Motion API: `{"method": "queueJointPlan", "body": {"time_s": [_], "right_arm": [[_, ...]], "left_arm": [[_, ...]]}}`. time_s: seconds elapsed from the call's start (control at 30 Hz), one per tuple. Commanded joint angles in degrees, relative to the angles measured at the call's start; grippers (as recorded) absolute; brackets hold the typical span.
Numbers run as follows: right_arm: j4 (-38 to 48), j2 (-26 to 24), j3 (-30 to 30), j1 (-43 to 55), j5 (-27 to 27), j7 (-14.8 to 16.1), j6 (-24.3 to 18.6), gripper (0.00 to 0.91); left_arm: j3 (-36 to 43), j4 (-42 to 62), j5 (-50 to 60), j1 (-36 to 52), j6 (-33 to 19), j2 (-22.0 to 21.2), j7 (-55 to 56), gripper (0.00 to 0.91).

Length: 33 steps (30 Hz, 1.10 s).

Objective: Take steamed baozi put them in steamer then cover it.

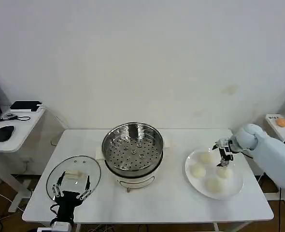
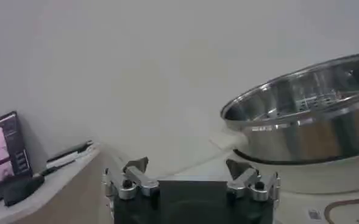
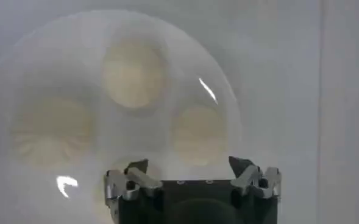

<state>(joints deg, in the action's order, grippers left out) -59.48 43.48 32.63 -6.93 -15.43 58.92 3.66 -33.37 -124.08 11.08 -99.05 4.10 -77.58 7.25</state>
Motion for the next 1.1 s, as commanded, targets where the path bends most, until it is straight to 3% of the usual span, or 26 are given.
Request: {"method": "queueJointPlan", "body": {"time_s": [0.03, 0.23, 0.37, 0.53, 0.7, 1.1], "right_arm": [[5.1, 3.3, 3.2, 2.9, -0.2, -0.3, -0.5, 0.907], [6.8, 5.2, 2.9, 2.8, -0.6, -0.9, -0.4, 0.877], [7.2, 5.7, 3.2, 2.4, -1.2, -0.8, -0.1, 0.766], [7.3, 6.1, 3.1, 2.0, -1.4, -1.1, 0.1, 0.746], [7.5, 6.5, 2.8, 1.8, -1.4, -1.5, 0.2, 0.665], [4.5, 4.6, 4.6, 4.3, 0.8, -0.3, -0.2, 0.635]], "left_arm": [[-0.3, 0.4, 0.3, 0.2, -0.1, 0.1, -0.1, 0.907], [-0.6, 0.6, 0.5, 0.3, -0.3, 0.0, -0.1, 0.907], [-0.6, 0.6, 0.6, 0.1, -0.4, 0.0, -0.2, 0.907], [-0.5, 0.5, 0.7, 0.0, -0.5, -0.1, -0.2, 0.907], [-0.5, 0.5, 0.8, 0.0, -0.7, -0.2, -0.2, 0.907], [-0.7, 0.4, 0.6, -0.3, -0.8, -0.2, -0.1, 0.907]]}}
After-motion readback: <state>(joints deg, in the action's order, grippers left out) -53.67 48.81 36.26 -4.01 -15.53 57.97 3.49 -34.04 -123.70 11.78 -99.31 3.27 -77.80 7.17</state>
